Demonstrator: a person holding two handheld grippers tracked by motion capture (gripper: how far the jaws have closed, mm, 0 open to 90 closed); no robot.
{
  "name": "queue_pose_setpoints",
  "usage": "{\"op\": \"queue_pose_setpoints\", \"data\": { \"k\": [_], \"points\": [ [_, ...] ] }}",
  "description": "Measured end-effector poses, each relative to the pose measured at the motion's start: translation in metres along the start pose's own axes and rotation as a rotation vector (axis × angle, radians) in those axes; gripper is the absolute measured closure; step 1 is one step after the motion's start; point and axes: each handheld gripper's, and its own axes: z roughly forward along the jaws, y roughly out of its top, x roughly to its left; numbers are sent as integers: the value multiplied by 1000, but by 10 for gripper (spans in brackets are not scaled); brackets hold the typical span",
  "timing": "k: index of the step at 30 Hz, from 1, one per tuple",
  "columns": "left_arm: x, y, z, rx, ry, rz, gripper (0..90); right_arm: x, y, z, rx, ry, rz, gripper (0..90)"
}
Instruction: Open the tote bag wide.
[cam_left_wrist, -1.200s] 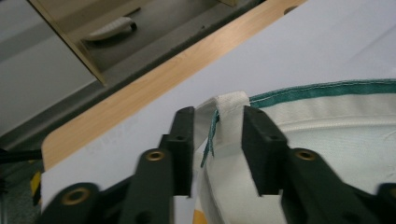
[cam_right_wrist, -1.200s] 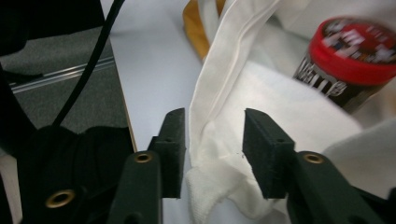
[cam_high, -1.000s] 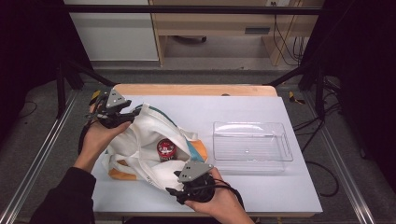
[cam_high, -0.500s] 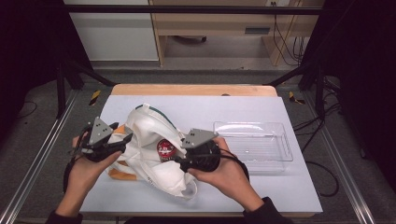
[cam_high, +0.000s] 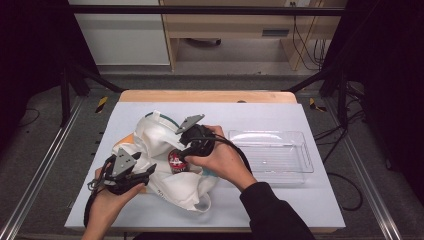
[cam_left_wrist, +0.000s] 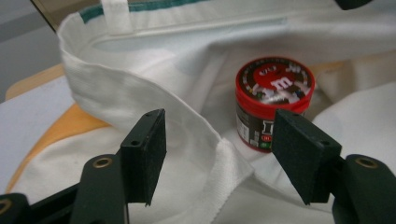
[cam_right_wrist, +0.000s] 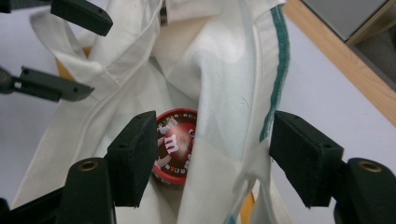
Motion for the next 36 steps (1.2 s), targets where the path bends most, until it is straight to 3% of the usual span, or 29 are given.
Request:
{"op": "queue_pose_setpoints", "data": {
  "k": [3, 9, 11, 14, 15, 16, 18, 23, 30, 36],
  "points": [
    [-2, -5, 6, 10, -5, -2, 366, 0, 2, 19, 58, 1, -1, 325],
    [-5, -14, 11, 27, -19, 1, 464, 4, 0, 35, 124, -17, -40, 423],
    [-6, -15, 12, 30, -26, 3, 507, 5, -1, 37, 133, -39, -60, 534],
    [-6, -15, 11, 24, -21, 13, 577, 6, -2, 38, 145, -43, -60, 576],
    [-6, -15, 10, 22, -18, 14, 577, 5, -2, 38, 147, -42, -70, 631],
    [-6, -15, 8, 18, -14, 7, 624, 5, -2, 35, 137, -44, -68, 744],
    [-5, -17, 7, 10, -19, 1, 674, 3, -2, 32, 128, -50, -70, 793],
    [-5, -21, 4, -2, -20, -10, 753, -8, -4, 28, 117, -56, -42, 820],
    [-5, -24, -1, -4, -16, -1, 788, -20, -7, 25, 99, -49, -18, 828],
    [-1, -28, -10, -20, -10, -11, 819, -40, -11, 18, 58, -54, 46, 832]
  ]
}}
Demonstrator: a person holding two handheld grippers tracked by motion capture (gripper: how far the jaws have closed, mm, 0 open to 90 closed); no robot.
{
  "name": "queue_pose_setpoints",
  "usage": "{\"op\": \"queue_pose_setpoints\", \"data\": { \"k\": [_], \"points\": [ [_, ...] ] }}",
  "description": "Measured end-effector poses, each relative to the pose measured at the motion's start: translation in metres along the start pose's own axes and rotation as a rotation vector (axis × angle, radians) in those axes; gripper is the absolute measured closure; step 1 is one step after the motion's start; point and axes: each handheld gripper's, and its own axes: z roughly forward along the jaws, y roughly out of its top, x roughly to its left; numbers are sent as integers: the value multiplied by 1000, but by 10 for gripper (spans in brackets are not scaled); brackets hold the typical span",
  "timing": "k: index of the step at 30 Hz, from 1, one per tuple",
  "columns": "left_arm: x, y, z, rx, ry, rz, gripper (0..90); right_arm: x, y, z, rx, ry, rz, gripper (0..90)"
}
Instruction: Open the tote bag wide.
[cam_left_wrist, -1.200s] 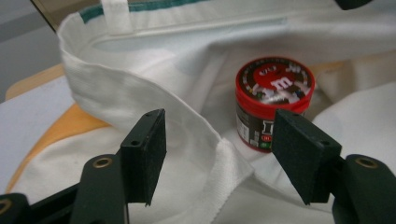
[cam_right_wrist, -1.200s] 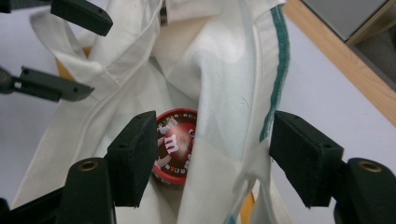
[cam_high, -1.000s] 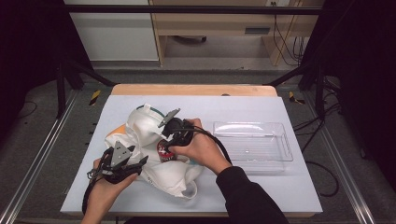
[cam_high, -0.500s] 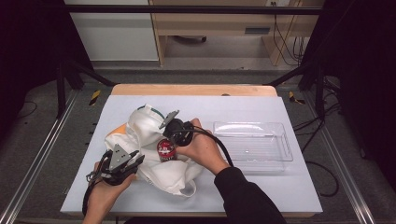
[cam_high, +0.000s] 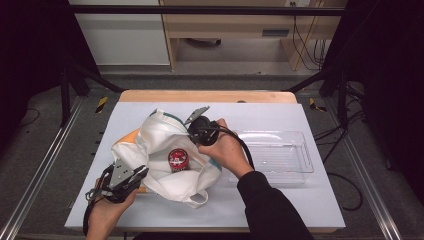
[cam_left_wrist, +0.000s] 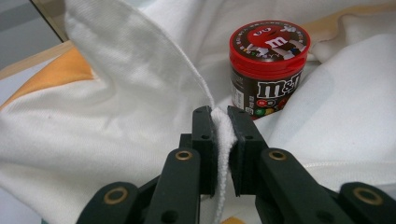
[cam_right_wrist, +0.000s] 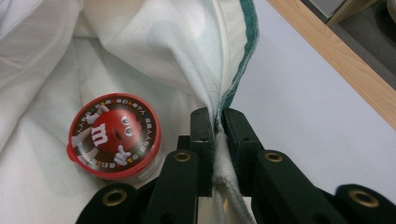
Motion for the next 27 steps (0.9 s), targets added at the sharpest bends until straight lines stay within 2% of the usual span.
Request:
{"op": "queue_pose_setpoints", "data": {
  "k": [3, 5, 14, 17, 21, 27],
  "points": [
    [-1, 0, -2, -3, 5, 8, 824, -8, -2, -3, -12, 1, 21, 832],
    [-1, 0, -4, 3, 18, 41, 826, -13, -2, -4, -17, -6, 28, 833],
    [-1, 0, -14, -16, 34, 36, 830, -27, -2, -11, -29, -44, 42, 834],
    [0, -4, -15, -5, 32, 27, 830, -38, -5, -12, -26, -57, 65, 834],
    [-1, -8, -13, 23, 12, 7, 831, -41, -9, -7, -9, -60, 65, 835],
    [-3, -15, -8, 70, 1, 39, 834, -43, -19, 4, 26, -66, 69, 835]
  ]
}}
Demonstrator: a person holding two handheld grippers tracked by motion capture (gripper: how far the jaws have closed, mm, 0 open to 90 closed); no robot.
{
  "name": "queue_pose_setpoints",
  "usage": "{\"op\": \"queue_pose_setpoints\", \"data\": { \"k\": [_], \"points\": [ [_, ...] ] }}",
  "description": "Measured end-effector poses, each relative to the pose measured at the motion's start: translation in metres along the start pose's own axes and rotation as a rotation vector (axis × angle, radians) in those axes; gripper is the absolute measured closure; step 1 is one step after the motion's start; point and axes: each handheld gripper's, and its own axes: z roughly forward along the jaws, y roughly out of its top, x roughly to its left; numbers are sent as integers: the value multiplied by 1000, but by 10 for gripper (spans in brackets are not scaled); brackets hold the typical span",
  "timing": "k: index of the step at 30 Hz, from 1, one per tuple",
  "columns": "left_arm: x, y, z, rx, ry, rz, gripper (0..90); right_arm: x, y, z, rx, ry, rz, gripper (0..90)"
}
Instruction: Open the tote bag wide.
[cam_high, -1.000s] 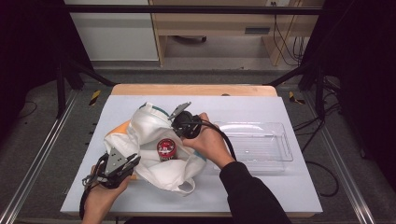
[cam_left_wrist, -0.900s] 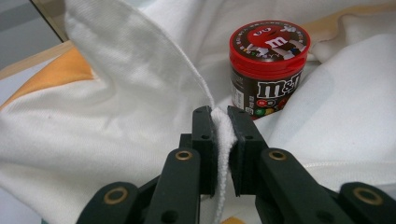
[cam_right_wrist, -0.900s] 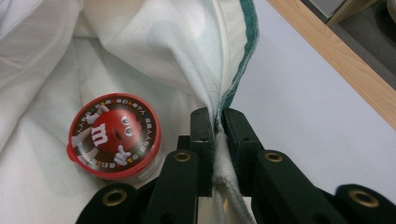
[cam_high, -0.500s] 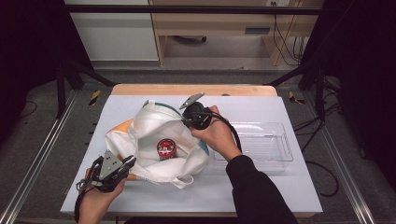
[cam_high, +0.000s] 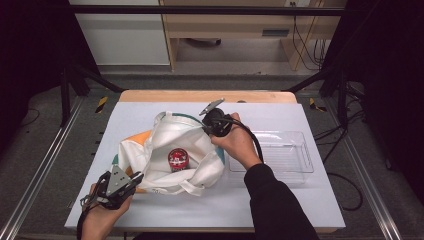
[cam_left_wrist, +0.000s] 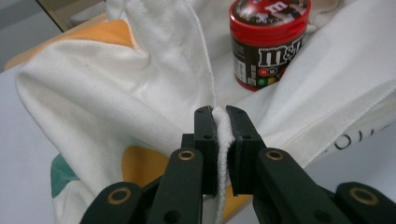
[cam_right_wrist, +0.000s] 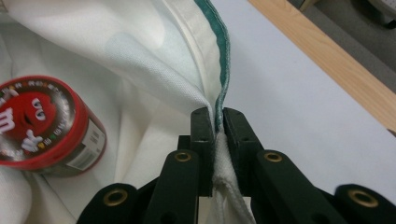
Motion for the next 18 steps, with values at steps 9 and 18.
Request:
{"op": "queue_pose_setpoints", "data": {
  "k": [9, 18],
  "points": [
    [-4, -3, 0, 22, 16, 50, 837, -5, -9, 2, 10, -2, 10, 835],
    [-8, -7, -5, 57, 37, 106, 841, -12, -7, -3, -14, -22, 19, 835]
  ]
}}
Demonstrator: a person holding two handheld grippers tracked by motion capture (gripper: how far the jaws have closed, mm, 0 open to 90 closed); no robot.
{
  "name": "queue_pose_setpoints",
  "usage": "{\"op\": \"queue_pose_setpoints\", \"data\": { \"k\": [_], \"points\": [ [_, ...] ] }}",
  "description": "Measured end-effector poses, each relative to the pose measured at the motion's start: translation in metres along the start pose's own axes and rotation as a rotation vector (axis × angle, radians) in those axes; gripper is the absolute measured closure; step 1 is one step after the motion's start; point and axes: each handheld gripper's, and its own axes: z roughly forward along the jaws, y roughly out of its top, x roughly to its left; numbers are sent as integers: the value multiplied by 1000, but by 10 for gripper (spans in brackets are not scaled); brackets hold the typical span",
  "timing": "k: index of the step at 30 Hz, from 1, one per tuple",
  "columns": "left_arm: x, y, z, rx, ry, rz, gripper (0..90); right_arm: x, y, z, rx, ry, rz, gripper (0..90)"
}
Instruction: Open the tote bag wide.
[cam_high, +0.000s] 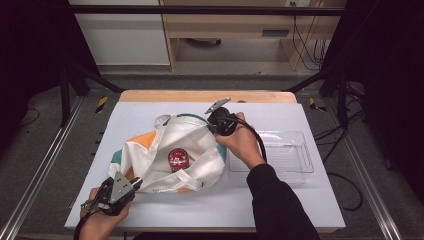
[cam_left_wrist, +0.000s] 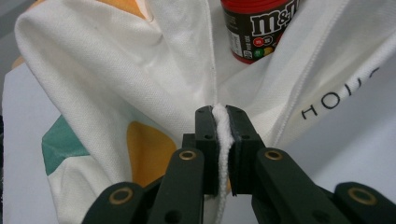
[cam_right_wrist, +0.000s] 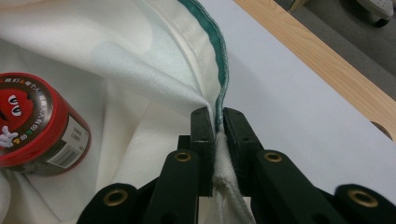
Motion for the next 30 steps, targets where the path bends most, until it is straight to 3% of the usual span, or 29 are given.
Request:
{"op": "queue_pose_setpoints", "data": {
  "k": [5, 7, 10, 12, 16, 30],
  "points": [
    [2, -2, 0, -9, -17, -25, 841, 0, 1, -2, 0, 1, 1, 835],
    [5, -2, 0, -21, -13, -15, 841, 0, 1, -2, -1, -1, -1, 834],
    [3, -4, -1, -7, -21, -31, 841, 0, 3, -5, -6, 7, 0, 834],
    [4, -5, -2, -11, -13, -17, 842, 0, 3, -7, -8, 14, -2, 834],
    [4, -8, 1, -1, -31, -42, 842, 0, 0, -6, -2, 16, -5, 834],
    [3, -11, 4, 28, -59, -46, 844, 2, -14, 5, 67, 10, -22, 836]
  ]
}}
